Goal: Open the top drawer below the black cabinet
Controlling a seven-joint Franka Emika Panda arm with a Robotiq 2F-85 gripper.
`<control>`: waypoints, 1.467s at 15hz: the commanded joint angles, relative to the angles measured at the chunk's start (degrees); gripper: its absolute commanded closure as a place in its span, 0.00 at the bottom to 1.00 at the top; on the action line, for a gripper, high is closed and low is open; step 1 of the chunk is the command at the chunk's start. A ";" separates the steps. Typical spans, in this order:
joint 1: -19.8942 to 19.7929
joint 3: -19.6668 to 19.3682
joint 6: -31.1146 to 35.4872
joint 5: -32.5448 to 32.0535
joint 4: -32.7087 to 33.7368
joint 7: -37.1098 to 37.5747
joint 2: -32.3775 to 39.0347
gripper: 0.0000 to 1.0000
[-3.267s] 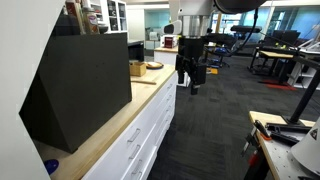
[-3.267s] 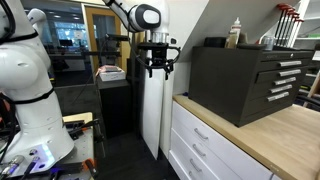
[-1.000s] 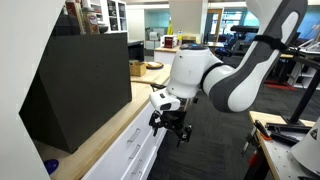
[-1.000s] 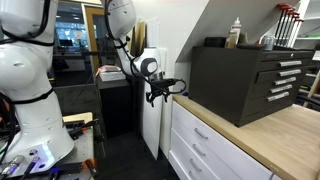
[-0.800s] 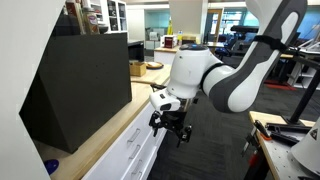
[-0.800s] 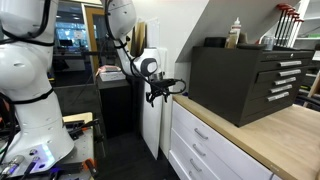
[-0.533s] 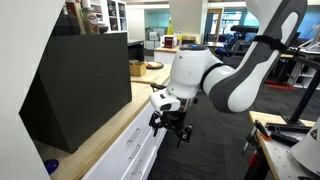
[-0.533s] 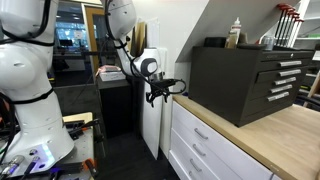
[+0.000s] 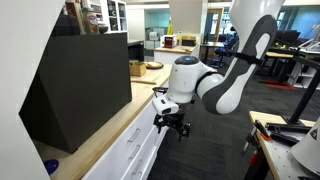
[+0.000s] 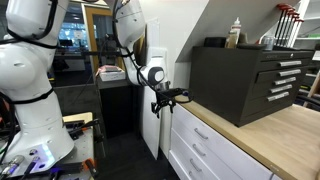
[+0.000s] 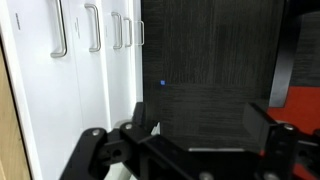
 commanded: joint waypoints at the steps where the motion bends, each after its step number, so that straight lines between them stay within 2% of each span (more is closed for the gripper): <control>1: 0.73 -3.32 3.31 -3.83 3.63 0.47 4.07 0.00; 9: 0.08 -7.54 11.85 -5.51 11.22 0.05 13.78 0.00; 13: -0.46 -7.75 14.61 -5.74 14.82 -1.29 17.81 0.00; 14: -1.60 -6.38 14.03 -5.38 15.19 -1.88 18.03 0.00; 15: -0.54 -7.00 12.35 -4.71 13.62 -0.50 16.68 0.00; 22: -0.09 -7.22 12.08 -4.39 15.67 -0.05 18.73 0.00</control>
